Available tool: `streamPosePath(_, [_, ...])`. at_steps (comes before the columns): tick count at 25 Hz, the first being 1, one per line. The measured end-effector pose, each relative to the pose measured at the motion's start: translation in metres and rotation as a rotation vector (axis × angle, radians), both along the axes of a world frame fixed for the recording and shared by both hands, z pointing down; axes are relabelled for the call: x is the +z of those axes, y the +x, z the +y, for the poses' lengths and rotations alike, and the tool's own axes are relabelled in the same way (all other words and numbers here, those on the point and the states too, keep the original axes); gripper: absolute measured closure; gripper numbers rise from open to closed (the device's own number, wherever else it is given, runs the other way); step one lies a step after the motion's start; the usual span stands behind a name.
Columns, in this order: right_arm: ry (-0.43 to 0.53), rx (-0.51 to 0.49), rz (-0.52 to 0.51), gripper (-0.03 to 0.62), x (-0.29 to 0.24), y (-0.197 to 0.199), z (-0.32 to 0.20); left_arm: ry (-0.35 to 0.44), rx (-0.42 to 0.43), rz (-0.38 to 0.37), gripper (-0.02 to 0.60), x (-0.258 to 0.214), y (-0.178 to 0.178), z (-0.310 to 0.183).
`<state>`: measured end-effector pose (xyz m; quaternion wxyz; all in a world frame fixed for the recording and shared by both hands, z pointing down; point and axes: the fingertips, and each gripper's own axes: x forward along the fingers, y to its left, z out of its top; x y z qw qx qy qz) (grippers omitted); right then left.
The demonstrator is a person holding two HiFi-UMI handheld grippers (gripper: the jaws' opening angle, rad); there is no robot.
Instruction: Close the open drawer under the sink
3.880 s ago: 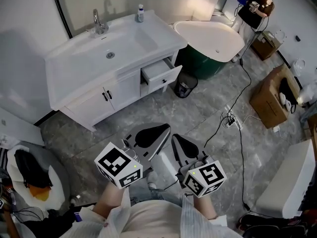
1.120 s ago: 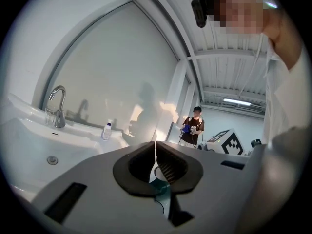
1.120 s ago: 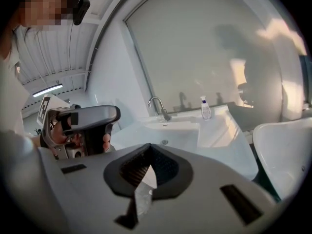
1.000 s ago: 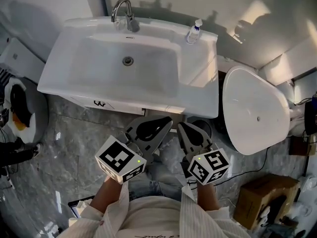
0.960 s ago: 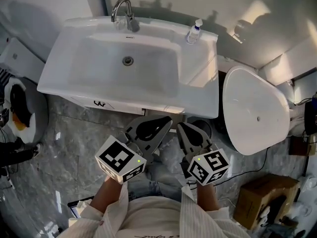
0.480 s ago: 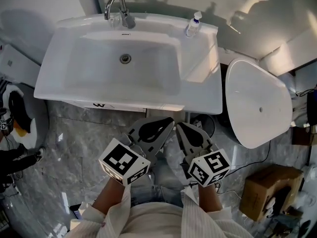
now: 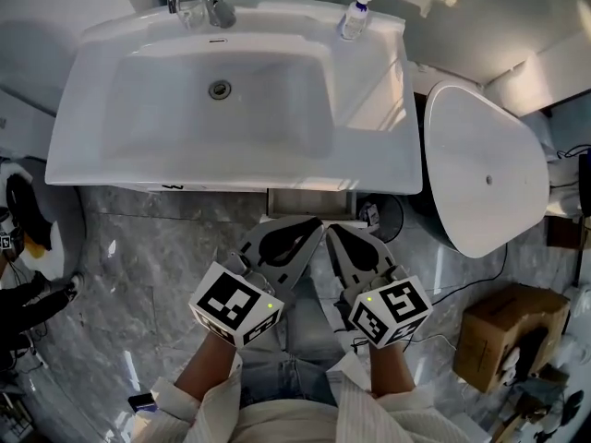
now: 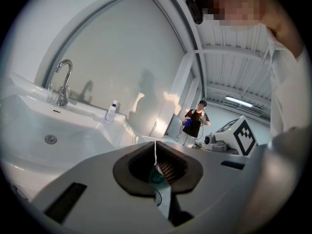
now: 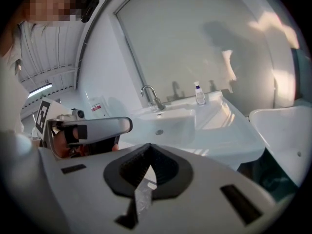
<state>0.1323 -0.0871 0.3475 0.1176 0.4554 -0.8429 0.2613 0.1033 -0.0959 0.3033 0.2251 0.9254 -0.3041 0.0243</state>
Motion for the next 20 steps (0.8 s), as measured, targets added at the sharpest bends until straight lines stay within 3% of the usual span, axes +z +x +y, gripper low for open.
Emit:
streamPosePath(10, [-0.058,0.047,0.036,0.585,0.072,0.006,0.01,-0.068,-0.017,-0.042,0.56,0.085,-0.012,0.02])
streamPosePath(20, [-0.099,0.088,0.077,0.585,0.152,0.017,0.019,-0.113,0.016,-0.108,0.56,0.172,0.003,0.034])
